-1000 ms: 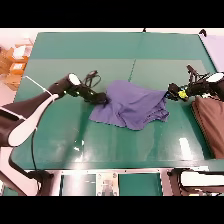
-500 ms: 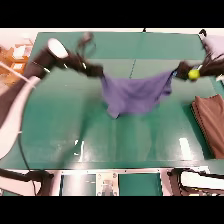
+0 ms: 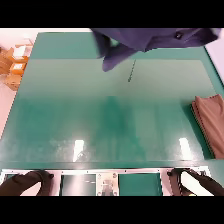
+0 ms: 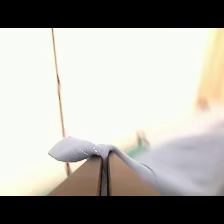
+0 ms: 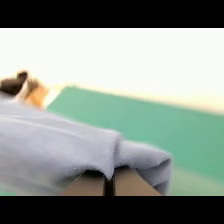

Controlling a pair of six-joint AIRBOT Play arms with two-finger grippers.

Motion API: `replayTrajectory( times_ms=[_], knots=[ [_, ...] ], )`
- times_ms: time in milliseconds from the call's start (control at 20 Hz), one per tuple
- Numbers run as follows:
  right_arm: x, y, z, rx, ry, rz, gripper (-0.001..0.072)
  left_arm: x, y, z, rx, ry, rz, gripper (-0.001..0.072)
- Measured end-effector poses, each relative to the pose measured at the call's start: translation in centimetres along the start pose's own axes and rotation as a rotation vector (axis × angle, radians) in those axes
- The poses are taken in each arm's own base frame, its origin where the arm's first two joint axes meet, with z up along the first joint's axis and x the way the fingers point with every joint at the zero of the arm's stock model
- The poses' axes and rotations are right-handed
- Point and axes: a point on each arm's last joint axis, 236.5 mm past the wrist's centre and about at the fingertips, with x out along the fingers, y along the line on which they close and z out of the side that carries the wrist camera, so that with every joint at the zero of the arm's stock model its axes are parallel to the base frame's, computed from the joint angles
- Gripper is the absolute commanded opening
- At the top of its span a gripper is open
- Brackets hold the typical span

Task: Fold the shirts.

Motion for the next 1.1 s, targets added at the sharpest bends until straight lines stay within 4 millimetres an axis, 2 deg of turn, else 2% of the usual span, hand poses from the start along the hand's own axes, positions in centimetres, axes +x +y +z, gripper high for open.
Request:
replayTrajectory(
  times_ms=[50, 100, 200, 300, 350, 450, 550, 600, 700, 850, 950, 1050, 1100],
  knots=[
    [-1.4, 1.5, 1.0, -0.030, -0.037, 0.003, 0.0015, -2.0, -0.4, 2.2, 0.037, -0.054, 0.023, 0.0022],
    [-2.4, 2.5, 1.5, -0.051, -0.058, 0.005, 0.0014, -3.6, -0.6, 3.5, 0.066, -0.086, 0.046, 0.0022],
    [-3.6, 4.0, 1.7, -0.072, -0.070, 0.016, 0.0015, -5.2, -0.3, 4.6, 0.089, -0.110, 0.090, 0.0022],
    [-3.4, 4.5, 0.5, -0.048, -0.038, 0.048, 0.0014, -5.3, 0.5, 3.7, 0.086, -0.089, 0.119, 0.0022],
    [-2.8, 4.3, -0.4, -0.020, -0.014, 0.067, 0.0015, -4.6, 1.1, 2.6, 0.078, -0.062, 0.131, 0.0022],
    [-0.9, 3.3, -3.1, 0.058, 0.057, 0.105, 0.0015, -1.9, 3.1, -1.3, 0.058, 0.028, 0.158, 0.0022],
    [1.9, 1.6, -7.1, 0.152, 0.146, 0.136, 0.0015, 1.7, 5.4, -6.6, 0.026, 0.147, 0.174, 0.0022],
    [3.6, 0.5, -9.6, 0.209, 0.189, 0.146, 0.0015, 4.0, 6.7, -10.0, 0.005, 0.214, 0.181, 0.0022],
    [7.4, -2.0, -15.0, 0.321, 0.268, 0.143, 0.0015, 8.5, 9.4, -18.2, -0.044, 0.369, 0.190, 0.0022],
    [13.5, -6.6, -25.2, 0.497, 0.385, 0.073, 0.0016, 13.9, 12.4, -33.2, -0.151, 0.618, 0.183, 0.0023],
    [17.0, -9.4, -32.5, 0.594, 0.475, 0.005, 0.0015, 15.5, 13.3, -43.5, -0.232, 0.774, 0.172, 0.0023],
    [19.7, -11.7, -39.2, 0.671, 0.564, -0.055, 0.0016, 16.4, 13.6, -51.6, -0.309, 0.866, 0.167, 0.0023],
    [20.8, -12.6, -42.3, 0.702, 0.607, -0.079, 0.0016, 16.4, 13.6, -54.8, -0.342, 0.901, 0.166, 0.0024]
  ],
)
